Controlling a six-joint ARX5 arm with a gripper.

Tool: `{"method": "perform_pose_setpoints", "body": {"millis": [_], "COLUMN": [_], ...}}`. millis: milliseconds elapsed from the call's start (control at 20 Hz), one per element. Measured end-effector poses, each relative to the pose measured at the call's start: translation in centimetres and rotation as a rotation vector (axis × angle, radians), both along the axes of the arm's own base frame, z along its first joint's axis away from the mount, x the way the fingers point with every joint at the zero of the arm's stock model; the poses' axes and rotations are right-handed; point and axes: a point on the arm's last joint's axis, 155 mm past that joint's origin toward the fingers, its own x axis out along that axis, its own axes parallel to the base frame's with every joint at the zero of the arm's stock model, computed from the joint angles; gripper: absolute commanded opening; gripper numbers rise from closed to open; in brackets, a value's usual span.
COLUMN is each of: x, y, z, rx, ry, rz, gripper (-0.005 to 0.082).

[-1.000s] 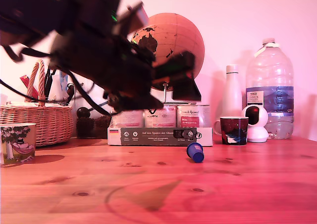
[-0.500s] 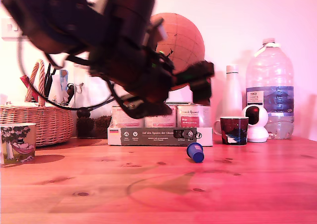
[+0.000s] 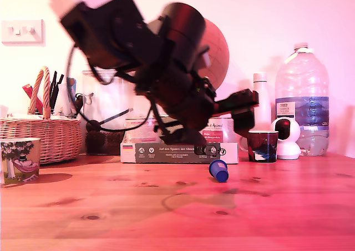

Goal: Pick up the coffee capsules on the table and drop them inside the coffee cup

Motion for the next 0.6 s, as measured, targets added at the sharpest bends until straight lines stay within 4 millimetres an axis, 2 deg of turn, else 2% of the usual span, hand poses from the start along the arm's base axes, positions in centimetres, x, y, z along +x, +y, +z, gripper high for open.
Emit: {"method": "perform_pose_setpoints", "body": {"millis": [100,250,500,600], "x": [0.3,1.6,3.7,3.5], "y": [-0.1,1.2,1.3,0.5], "z": [-0.4,-0.9,-1.2,-1.6], "rx": [-0.017,-0.018,-0.039,-0.029], "ry": [0.041,0.09,0.162,0.194], "rz": [-0.006,0.025,0.027,0.002], "gripper": [0.0747,0.0747,0.0747,0.0747]}}
